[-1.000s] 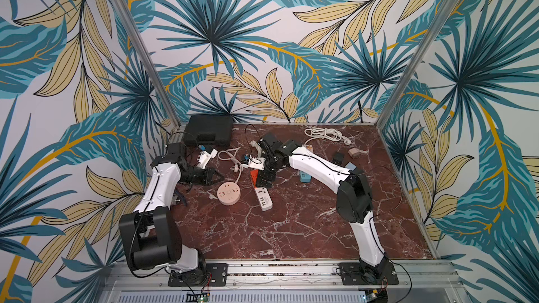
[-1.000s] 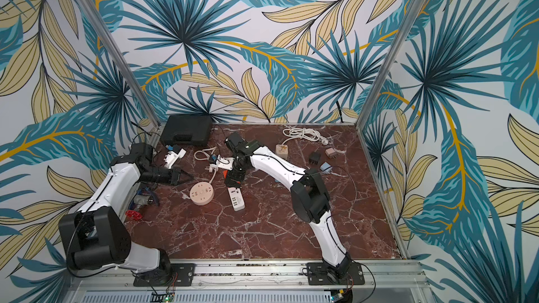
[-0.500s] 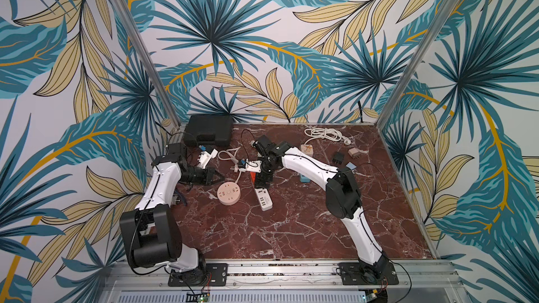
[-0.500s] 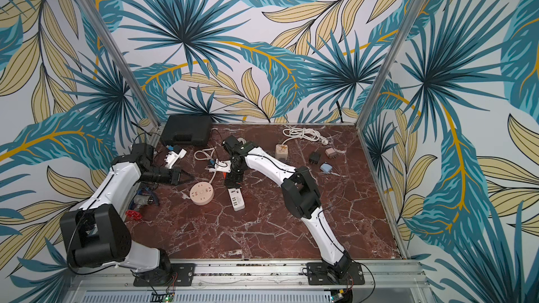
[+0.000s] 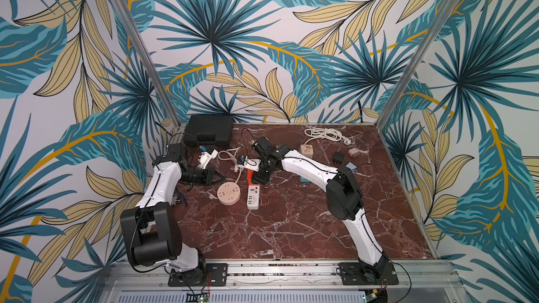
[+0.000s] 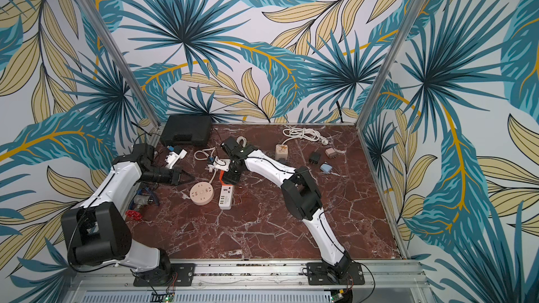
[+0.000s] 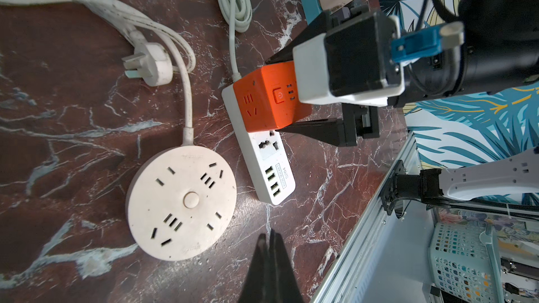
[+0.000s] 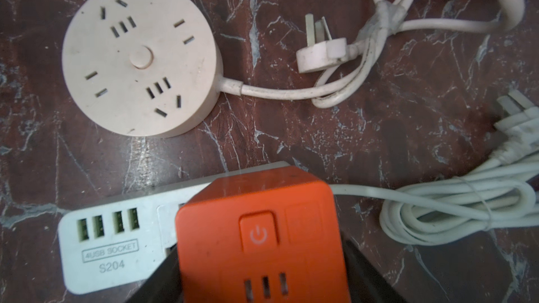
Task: Pull the plug off the socket
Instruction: Adjust the socket at the center of the board.
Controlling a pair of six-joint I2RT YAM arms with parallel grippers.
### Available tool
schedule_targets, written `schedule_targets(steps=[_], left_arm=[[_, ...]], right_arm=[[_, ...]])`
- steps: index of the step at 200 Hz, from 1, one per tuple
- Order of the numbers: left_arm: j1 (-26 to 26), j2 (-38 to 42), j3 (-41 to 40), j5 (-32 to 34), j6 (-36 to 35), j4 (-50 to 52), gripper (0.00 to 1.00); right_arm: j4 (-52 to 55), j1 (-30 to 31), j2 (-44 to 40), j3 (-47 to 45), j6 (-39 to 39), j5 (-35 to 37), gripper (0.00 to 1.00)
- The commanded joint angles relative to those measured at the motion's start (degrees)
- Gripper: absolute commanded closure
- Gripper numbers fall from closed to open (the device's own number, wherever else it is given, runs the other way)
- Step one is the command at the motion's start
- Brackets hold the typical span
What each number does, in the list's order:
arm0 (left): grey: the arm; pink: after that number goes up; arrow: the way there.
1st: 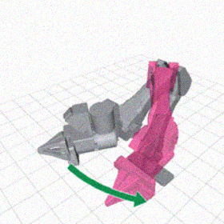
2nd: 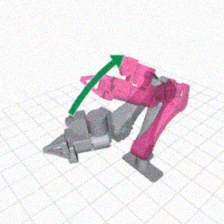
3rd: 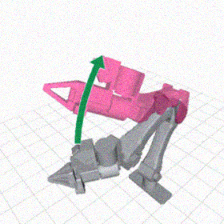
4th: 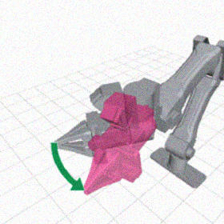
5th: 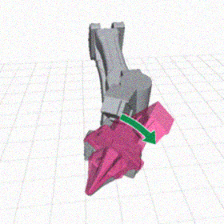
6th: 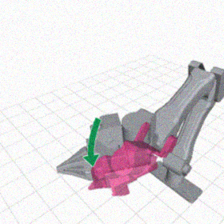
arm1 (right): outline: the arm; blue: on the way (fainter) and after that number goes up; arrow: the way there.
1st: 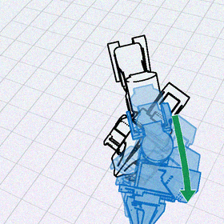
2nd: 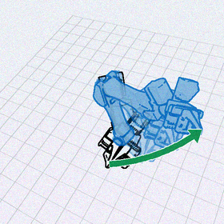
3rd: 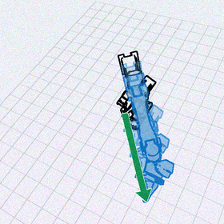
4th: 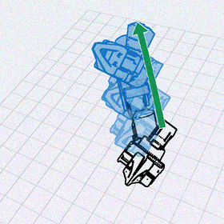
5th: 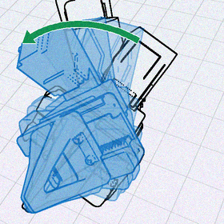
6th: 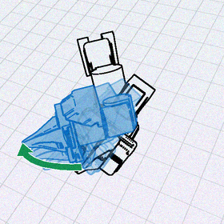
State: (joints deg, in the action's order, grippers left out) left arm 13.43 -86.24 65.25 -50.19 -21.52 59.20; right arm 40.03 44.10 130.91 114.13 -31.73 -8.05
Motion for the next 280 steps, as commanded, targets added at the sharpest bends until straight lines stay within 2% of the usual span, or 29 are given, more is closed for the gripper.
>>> schedule_targets(steps=[1,7,34,67,100,105,145,201,248,280], left_arm=[[0.3,-1.5,0.6,-0.4,-1.7,1.8,1.00],[0.3,-1.9,0.9,-0.7,-2.1,2.3,1.00],[-0.9,-4.2,1.9,-1.1,-3.7,4.6,1.00],[-4.9,-9.8,3.4,-0.7,-5.0,6.6,1.00],[-6.9,-14.2,3.9,-1.4,-4.9,6.5,1.00],[-6.9,-14.7,4.0,-1.5,-5.0,6.6,1.00],[-7.0,-15.8,3.1,-1.4,-4.4,5.4,1.00],[-6.9,-16.5,2.2,5.0,-1.4,2.1,1.00],[-6.8,-20.2,2.5,9.2,-0.4,2.2,1.00],[-6.3,-19.5,1.2,11.9,0.0,0.6,1.00]], right_arm=[[-4.8,0.9,-3.0,-2.1,6.3,6.2,0.95],[-5.0,1.0,-3.0,-2.1,7.7,7.3,1.00],[-6.6,1.4,-3.6,-4.0,12.4,8.7,1.00],[-13.6,1.6,-4.8,-9.1,17.2,11.7,1.00],[-14.2,1.6,-4.1,-8.6,21.8,11.8,1.00],[-14.3,3.4,-3.9,-8.6,21.7,12.1,1.00],[-19.7,6.9,-3.1,-10.5,22.9,15.7,1.00],[-25.3,8.5,-0.8,-9.5,28.2,17.5,1.00],[-24.4,8.5,0.4,-8.0,29.7,17.9,1.00],[-25.0,8.5,0.4,-8.5,29.6,18.4,1.00]])
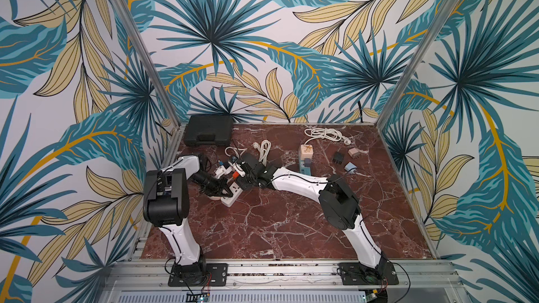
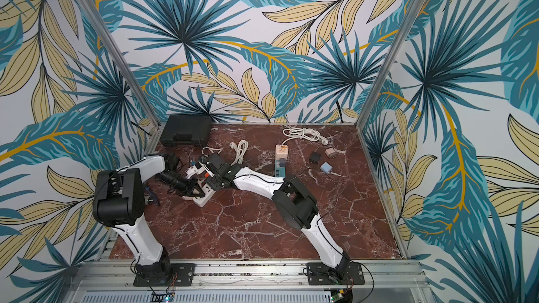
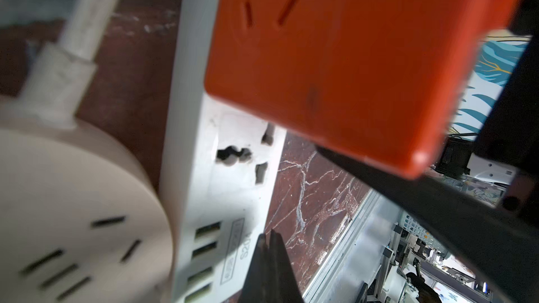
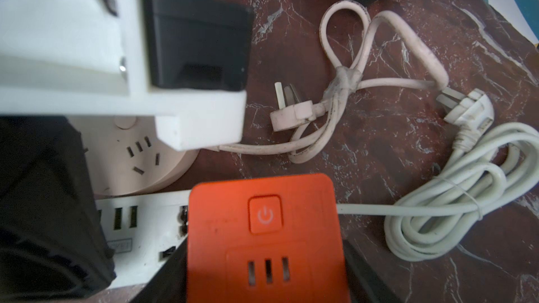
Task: Pull the plug off the socket
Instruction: Adjust the socket at the center of the board.
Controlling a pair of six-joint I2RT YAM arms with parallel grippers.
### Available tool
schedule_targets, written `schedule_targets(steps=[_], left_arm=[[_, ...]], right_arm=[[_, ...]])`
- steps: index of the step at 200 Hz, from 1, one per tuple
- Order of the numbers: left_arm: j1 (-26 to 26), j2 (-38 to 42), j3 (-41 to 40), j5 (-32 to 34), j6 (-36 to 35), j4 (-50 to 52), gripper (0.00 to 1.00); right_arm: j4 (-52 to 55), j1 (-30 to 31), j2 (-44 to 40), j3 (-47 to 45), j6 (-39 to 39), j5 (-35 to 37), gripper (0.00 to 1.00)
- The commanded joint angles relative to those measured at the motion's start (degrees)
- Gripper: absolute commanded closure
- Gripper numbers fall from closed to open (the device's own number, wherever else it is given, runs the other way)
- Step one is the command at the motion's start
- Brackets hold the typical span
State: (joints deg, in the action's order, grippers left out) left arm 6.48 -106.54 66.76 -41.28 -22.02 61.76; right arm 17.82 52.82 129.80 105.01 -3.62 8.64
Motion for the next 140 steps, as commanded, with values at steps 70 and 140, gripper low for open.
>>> schedule_targets(steps=[70,140], left_arm=[[3.5,-3.7,-0.6,5.1,4.0,-4.4,1.00],[4.3,-4.7,-0.9,6.8,5.2,-5.7,1.00]], right_arm=[[-2.8,1.4,2.0,0.7,-1.0,7.2,1.00],[0.2,3.6,3.9,4.5,-2.9,13.4,1.00]])
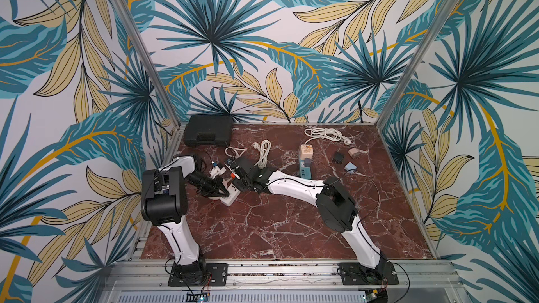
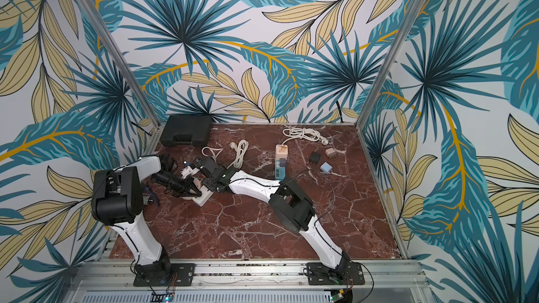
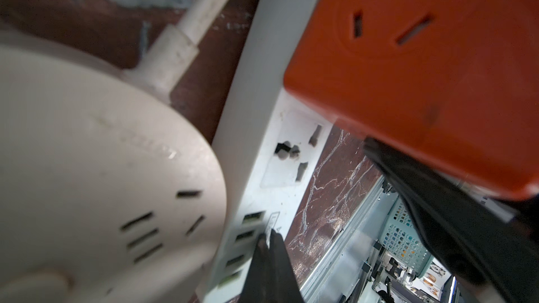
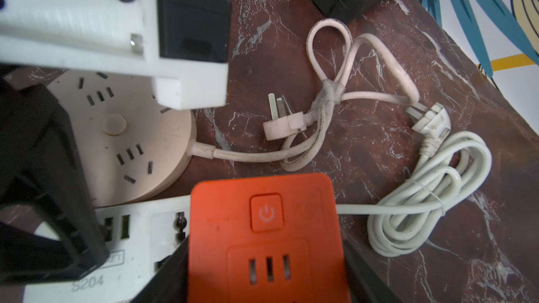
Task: Pull the plug off the socket
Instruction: Adjust the socket at the center of the board, then remove the plug from the socket.
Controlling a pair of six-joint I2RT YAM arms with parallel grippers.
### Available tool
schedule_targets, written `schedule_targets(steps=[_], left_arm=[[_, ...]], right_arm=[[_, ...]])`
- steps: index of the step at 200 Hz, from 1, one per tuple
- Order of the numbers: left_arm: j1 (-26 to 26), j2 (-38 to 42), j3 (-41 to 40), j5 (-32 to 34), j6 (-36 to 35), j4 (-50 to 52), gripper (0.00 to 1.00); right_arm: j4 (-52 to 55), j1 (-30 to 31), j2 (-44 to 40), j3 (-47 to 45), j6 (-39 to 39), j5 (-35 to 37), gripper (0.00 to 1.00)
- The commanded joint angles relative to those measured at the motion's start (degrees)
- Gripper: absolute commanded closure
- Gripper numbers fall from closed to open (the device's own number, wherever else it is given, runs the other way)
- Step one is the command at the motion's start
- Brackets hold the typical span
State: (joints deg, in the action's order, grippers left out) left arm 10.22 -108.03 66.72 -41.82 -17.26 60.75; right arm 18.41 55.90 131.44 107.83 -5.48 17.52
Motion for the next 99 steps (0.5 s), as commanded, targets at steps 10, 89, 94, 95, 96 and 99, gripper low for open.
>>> schedule_targets(steps=[10,89,94,95,96,99], left_arm=[[0.7,-3.3,-1.0,7.3,0.5,-4.8,1.00],[1.0,-3.3,-1.8,7.4,0.4,-5.4,1.00],[1.0,-3.4,-1.8,7.5,0.4,-5.5,1.00],[1.0,-3.4,-1.8,7.5,0.3,-5.5,1.00],[1.0,-3.4,-1.8,7.5,0.3,-5.5,1.00],[1.1,-3.4,-1.8,7.5,0.3,-5.5,1.00]], right_arm=[[0.0,0.4,2.1,2.2,-0.1,3.2,1.00],[8.2,-2.5,1.4,9.4,6.7,-8.8,1.00],[8.2,-2.5,1.3,9.3,6.7,-8.8,1.00],[8.2,-2.5,1.3,9.3,6.8,-8.8,1.00],[8.2,-2.6,1.3,9.3,6.7,-8.8,1.00],[8.2,-2.5,1.3,9.3,6.8,-8.6,1.00]])
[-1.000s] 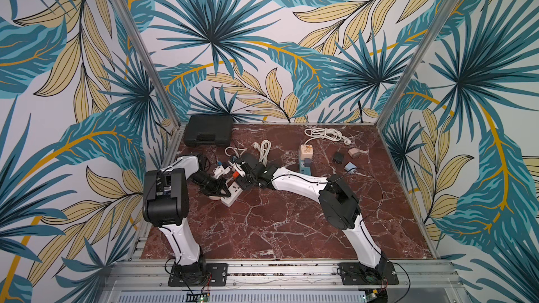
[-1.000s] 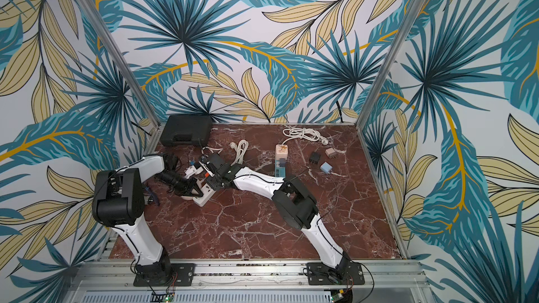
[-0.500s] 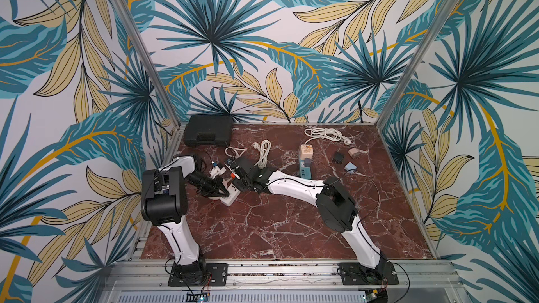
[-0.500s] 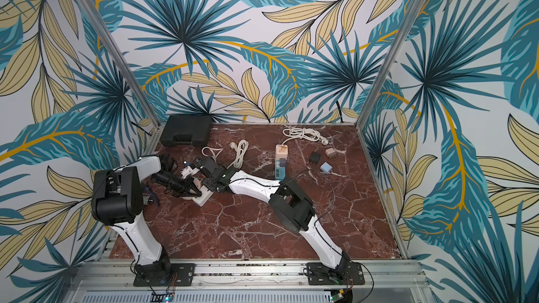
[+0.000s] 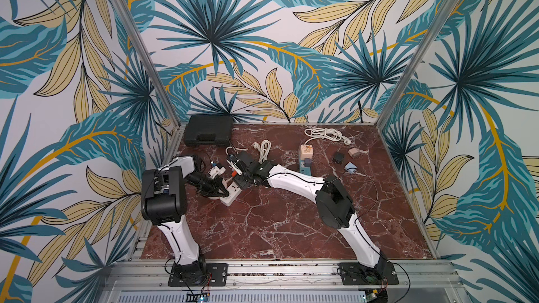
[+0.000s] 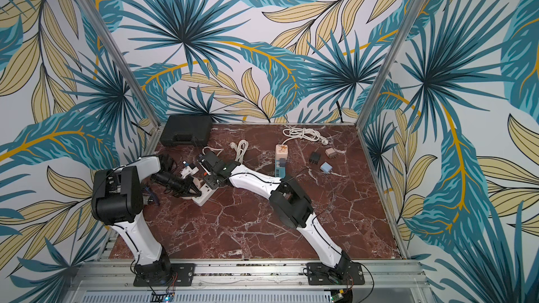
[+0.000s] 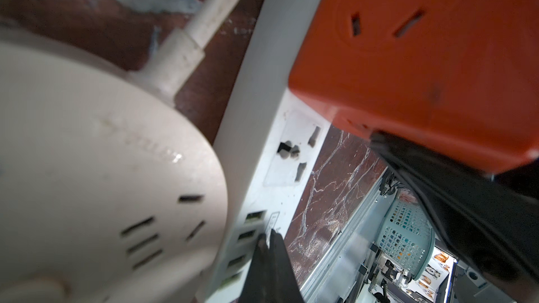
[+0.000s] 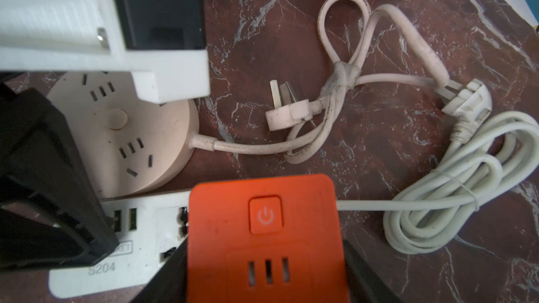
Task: Pull the plug off the socket
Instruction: Remove the plug from the socket.
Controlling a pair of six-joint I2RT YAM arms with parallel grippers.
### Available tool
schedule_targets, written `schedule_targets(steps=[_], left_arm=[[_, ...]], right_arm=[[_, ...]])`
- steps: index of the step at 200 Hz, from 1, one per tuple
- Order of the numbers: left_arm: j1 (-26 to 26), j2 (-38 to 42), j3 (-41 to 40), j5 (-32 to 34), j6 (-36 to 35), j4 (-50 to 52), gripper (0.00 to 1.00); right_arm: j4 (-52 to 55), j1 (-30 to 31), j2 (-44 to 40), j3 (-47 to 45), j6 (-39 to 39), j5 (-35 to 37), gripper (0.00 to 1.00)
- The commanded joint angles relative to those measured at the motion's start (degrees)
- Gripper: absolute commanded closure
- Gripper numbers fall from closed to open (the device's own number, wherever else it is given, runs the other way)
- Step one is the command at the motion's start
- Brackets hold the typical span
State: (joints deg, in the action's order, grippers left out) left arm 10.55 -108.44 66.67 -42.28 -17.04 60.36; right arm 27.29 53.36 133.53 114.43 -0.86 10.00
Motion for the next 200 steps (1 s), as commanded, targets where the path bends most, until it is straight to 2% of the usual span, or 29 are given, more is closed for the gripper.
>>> schedule_targets(steps=[1,22,53,64,89,135,154,173,200], left_arm=[[0.7,-3.0,-1.7,7.9,0.1,-5.1,1.00],[0.7,-3.2,-1.8,7.8,0.2,-5.2,1.00],[0.8,-3.4,-1.9,7.9,0.1,-5.4,1.00],[0.9,-3.4,-2.1,7.8,0.1,-5.6,1.00],[1.1,-3.5,-2.3,7.4,0.0,-5.7,1.00],[1.5,-3.3,-2.4,7.1,0.0,-5.8,1.00],[1.6,-3.3,-2.4,7.1,0.0,-5.8,1.00],[1.6,-3.4,-2.4,6.8,0.0,-5.8,1.00],[1.6,-3.4,-2.4,6.9,0.0,-5.8,1.00]], right_arm=[[-0.7,0.1,-0.8,2.7,2.1,-1.0,1.00],[-1.6,1.3,-0.7,1.7,0.5,3.6,1.00],[-6.0,5.1,-0.1,-1.5,-5.9,13.1,1.00],[-6.5,5.5,0.5,-1.5,-6.4,14.3,1.00],[-6.5,5.1,0.7,-1.1,-4.3,12.1,1.00],[-3.6,0.7,-0.7,1.9,5.2,-3.5,1.00],[-2.0,-0.4,-0.5,3.5,7.2,-7.5,1.00],[-1.5,-0.3,-0.6,3.6,6.6,-7.0,1.00],[-0.6,1.6,0.0,3.6,2.6,-0.4,1.00]])
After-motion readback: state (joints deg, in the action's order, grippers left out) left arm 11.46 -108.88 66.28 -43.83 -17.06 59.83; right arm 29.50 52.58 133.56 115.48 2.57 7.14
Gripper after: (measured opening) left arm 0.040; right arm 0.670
